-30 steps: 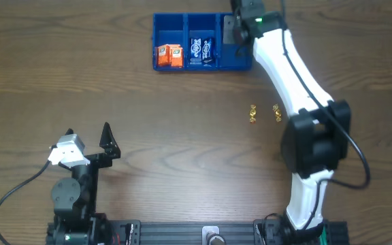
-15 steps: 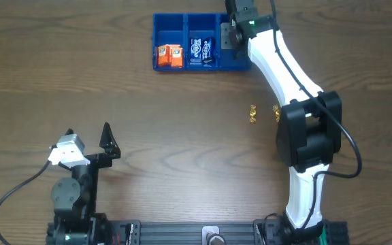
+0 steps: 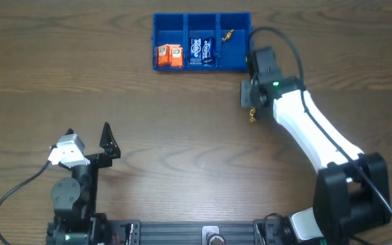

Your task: Sort Candies Into Trays

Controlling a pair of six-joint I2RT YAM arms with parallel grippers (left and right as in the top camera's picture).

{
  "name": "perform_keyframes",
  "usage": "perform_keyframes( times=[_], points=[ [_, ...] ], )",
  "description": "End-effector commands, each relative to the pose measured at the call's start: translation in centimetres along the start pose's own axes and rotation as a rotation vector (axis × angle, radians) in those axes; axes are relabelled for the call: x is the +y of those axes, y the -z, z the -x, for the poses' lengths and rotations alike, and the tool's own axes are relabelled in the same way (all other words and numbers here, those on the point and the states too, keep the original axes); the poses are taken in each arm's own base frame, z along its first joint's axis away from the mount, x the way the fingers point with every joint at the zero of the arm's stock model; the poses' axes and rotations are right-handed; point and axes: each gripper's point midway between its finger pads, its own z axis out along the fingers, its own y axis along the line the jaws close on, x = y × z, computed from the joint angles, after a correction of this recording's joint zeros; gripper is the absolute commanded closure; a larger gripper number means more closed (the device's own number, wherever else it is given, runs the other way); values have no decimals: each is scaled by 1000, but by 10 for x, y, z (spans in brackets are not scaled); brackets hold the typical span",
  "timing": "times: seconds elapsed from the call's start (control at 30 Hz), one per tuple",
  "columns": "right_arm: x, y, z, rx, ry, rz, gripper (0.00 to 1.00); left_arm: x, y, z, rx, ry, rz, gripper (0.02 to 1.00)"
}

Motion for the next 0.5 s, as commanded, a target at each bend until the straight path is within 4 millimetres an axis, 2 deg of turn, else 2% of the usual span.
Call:
perform_keyframes(
  times=[0.03,0.27,0.5],
  points=[
    [-5,-23,-31,76,-56,-8,496,6,-1,-17,48,-7,20,20],
    [-10,-55,-50,164,-57,-42,498,6,-1,-17,48,-7,20,20],
    [-6,-57,-39,118,-63,-26,496,6,-1,-17,48,-7,20,20]
  ],
)
